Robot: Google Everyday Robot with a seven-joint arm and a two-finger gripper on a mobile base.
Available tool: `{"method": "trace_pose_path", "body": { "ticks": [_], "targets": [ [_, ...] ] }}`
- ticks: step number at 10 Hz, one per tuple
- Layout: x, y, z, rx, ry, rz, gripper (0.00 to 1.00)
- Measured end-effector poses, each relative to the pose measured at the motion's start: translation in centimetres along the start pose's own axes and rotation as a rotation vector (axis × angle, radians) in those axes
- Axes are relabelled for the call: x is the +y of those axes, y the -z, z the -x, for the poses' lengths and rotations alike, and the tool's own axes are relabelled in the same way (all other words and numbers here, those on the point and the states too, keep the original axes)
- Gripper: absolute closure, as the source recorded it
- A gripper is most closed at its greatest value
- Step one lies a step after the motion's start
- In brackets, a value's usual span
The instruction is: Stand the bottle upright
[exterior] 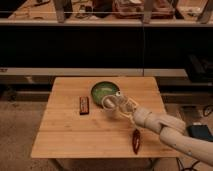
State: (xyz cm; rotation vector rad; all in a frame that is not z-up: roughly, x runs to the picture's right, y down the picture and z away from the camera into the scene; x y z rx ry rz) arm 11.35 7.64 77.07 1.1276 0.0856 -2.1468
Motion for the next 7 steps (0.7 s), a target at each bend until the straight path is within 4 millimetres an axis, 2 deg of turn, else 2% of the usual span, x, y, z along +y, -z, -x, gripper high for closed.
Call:
{"method": "trace_pose_path", "body": {
  "ticks": [2,3,5,7],
  "targets": [
    [4.4,-0.4,0.5,0.045,0.016,0.074,0.99],
    [6.1,-1.0,1.5,0.073,0.000,0.107,0.99],
    [7.7,-2.2,3.8,0.118,-0.052,0.148,0.99],
    [8.9,-3.1,6.9,0.151,-0.099,0.186,0.99]
  ]
}}
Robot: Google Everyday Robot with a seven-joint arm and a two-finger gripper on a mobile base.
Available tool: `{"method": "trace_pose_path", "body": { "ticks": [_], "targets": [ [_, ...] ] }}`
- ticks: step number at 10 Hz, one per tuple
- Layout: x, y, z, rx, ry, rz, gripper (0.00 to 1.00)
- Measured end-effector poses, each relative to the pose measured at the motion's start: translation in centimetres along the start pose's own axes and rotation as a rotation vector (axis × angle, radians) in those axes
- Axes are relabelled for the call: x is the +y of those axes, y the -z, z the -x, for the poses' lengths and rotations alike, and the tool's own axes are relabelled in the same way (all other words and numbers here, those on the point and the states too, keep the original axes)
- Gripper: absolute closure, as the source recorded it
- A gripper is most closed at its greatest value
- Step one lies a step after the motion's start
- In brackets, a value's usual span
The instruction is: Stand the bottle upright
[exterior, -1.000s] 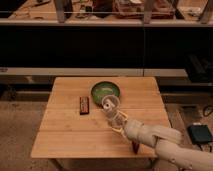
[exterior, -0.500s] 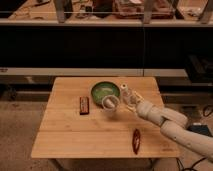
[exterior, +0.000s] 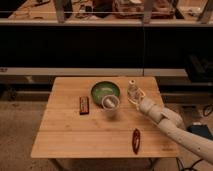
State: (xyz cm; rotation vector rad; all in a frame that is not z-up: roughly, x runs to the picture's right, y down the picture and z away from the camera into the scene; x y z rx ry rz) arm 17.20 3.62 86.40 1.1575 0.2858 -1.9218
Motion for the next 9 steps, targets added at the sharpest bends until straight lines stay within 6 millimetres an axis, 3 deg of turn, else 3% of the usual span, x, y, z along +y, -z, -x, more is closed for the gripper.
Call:
{"method": "trace_pose_path", "body": {
  "ticks": [3,9],
  "targets": [
    [0.8,-2.9,2.9,0.008,0.018,0.001,0.99],
    [1.5,-4.9,3.4,0.071,0.047,0.004,0.99]
  ]
}}
